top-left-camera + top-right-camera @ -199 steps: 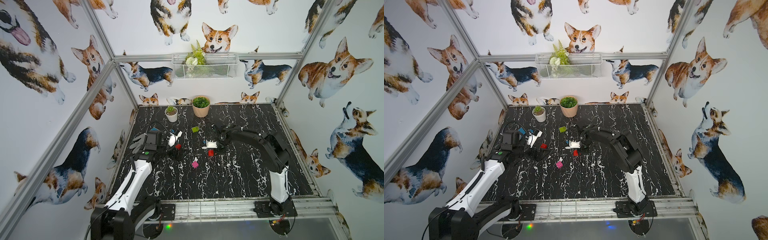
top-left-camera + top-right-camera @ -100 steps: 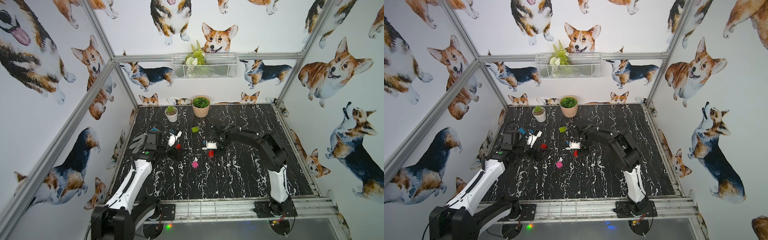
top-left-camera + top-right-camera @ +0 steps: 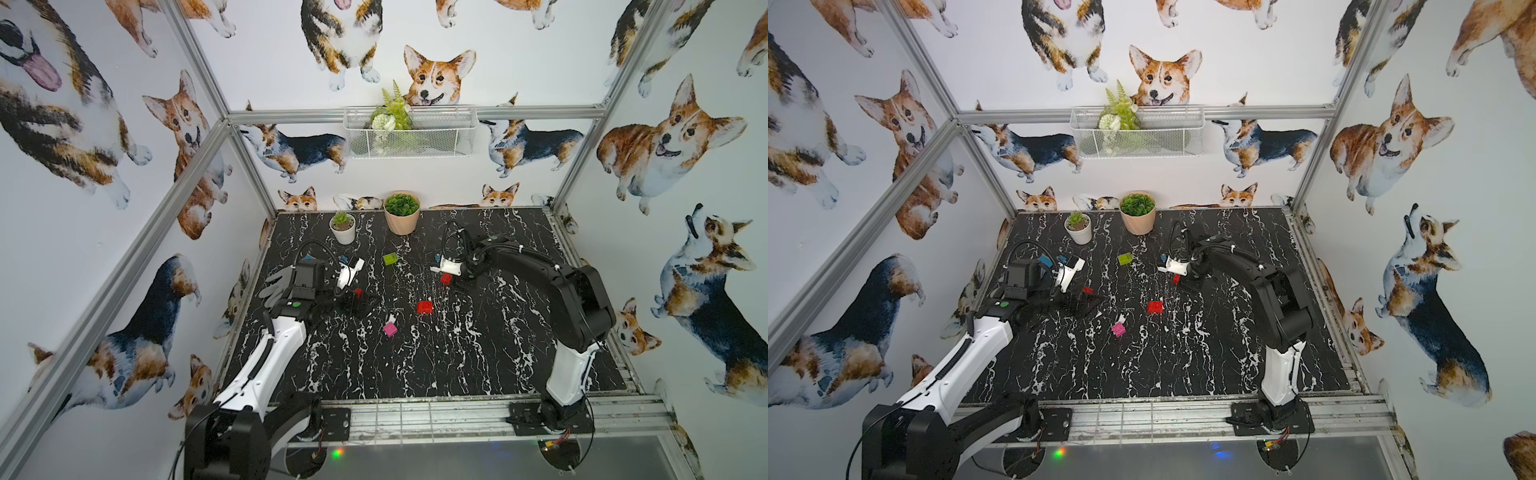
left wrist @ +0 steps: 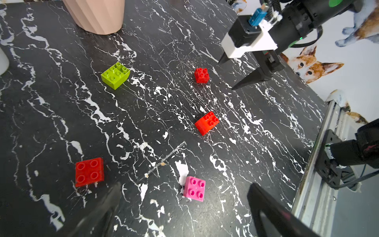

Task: Assemble the letter s with lego
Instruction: Pick up the lego brick from the center of the board.

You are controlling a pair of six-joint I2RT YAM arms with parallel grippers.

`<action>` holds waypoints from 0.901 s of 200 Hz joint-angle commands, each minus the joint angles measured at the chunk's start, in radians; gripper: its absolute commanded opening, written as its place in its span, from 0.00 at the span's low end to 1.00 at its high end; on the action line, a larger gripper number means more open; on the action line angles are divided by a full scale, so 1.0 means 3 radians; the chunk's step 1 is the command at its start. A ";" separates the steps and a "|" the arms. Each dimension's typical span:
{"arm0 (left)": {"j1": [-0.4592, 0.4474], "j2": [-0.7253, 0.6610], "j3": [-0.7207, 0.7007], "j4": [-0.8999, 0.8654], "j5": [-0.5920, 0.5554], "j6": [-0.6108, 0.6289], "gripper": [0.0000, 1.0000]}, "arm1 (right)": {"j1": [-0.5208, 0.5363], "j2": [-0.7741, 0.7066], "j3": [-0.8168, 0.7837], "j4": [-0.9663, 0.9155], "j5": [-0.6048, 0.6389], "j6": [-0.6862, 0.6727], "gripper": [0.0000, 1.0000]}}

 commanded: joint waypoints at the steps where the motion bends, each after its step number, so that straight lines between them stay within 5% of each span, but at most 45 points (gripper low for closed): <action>1: -0.0055 0.0043 -0.0013 0.0264 0.0072 -0.0124 1.00 | -0.0097 0.0051 0.0028 0.0231 -0.0086 0.0207 0.71; 65: -0.0135 0.0146 -0.0011 0.0300 0.0076 -0.0154 1.00 | -0.0130 0.0546 0.0444 0.0290 -0.0172 0.0672 0.72; 140: -0.0158 0.0190 -0.0050 0.0527 0.0107 -0.0297 1.00 | -0.0128 0.0746 0.0560 0.0119 -0.0313 0.0704 0.70; 180: -0.0166 0.0203 -0.0044 0.0531 0.0103 -0.0298 1.00 | -0.0112 0.0825 0.0600 0.0101 -0.0222 0.0733 0.58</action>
